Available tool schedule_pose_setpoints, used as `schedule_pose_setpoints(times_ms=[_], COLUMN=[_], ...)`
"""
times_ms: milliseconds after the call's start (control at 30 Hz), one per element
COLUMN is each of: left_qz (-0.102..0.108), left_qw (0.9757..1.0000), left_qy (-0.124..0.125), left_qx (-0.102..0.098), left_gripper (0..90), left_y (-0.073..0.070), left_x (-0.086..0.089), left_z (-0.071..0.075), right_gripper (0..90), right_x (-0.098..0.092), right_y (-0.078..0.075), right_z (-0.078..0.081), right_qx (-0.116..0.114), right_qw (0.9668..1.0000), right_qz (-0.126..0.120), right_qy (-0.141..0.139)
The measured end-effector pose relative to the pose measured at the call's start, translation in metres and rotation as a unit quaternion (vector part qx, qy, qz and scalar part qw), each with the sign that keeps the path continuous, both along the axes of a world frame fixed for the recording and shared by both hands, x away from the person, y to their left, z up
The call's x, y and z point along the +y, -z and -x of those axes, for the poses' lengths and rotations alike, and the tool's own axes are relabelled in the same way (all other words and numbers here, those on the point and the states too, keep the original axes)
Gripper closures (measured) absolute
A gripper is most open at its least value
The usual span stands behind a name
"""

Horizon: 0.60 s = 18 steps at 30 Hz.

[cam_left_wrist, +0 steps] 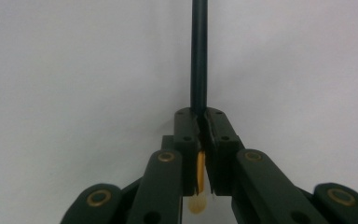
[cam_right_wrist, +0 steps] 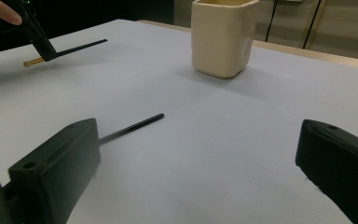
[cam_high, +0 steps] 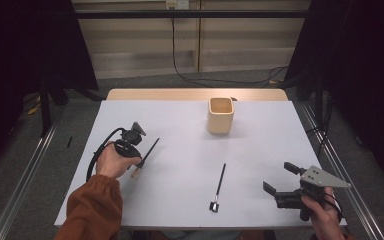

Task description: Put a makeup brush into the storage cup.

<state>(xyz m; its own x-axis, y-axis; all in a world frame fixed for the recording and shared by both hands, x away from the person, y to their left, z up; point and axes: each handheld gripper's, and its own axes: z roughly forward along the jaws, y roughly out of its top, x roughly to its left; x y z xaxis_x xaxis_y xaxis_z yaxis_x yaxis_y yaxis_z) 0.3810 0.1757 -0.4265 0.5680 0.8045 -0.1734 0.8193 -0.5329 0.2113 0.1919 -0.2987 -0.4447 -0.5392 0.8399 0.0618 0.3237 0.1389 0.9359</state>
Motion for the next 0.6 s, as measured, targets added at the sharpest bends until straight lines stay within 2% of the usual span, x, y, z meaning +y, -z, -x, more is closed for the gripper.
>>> schedule_pose_setpoints(times_ms=[100,167,233,300,367,433,500,567,600], left_qz=[0.03,0.038,0.044,0.056,0.077,0.112,0.131,0.157,0.163], left_qw=[0.9995,0.9991,0.9985,0.9975,0.9955,0.9898,0.9842,0.977,0.9746], left_qy=[0.0,0.004,-0.001,-0.003,0.002,0.006,0.007,-0.004,-0.006], left_qx=[-0.012,-0.017,-0.031,-0.044,-0.056,-0.088,-0.118,-0.144,-0.154], left_gripper=[84.6,84.6,84.6,84.5,84.6,84.5,84.5,84.5,84.5], left_y=[-0.006,-0.01,-0.013,-0.015,-0.018,-0.019,-0.018,-0.018,-0.019], left_x=[0.0,0.0,0.003,0.005,0.007,0.008,0.01,0.011,0.012], left_z=[0.003,0.004,0.006,0.008,0.011,0.014,0.017,0.02,0.022], right_gripper=[0.0,0.0,0.0,0.0,0.0,0.0,0.0,0.0,0.0], right_x=[0.0,0.0,-0.001,-0.002,-0.001,-0.001,0.0,0.0,0.0], right_y=[0.0,0.0,-0.001,-0.001,0.0,0.0,0.0,0.0,0.0], right_z=[0.0,0.0,0.0,0.0,0.0,0.0,-0.001,0.0,0.0], right_qx=[-0.001,0.0,-0.005,-0.004,-0.002,-0.004,-0.003,-0.003,-0.003], right_qw=[1.0,1.0,1.0,1.0,1.0,1.0,1.0,1.0,1.0], right_qz=[0.002,-0.001,0.0,-0.001,0.0,0.0,0.0,0.0,0.0], right_qy=[0.0,0.003,0.006,0.005,0.004,0.002,0.003,0.002,0.0])
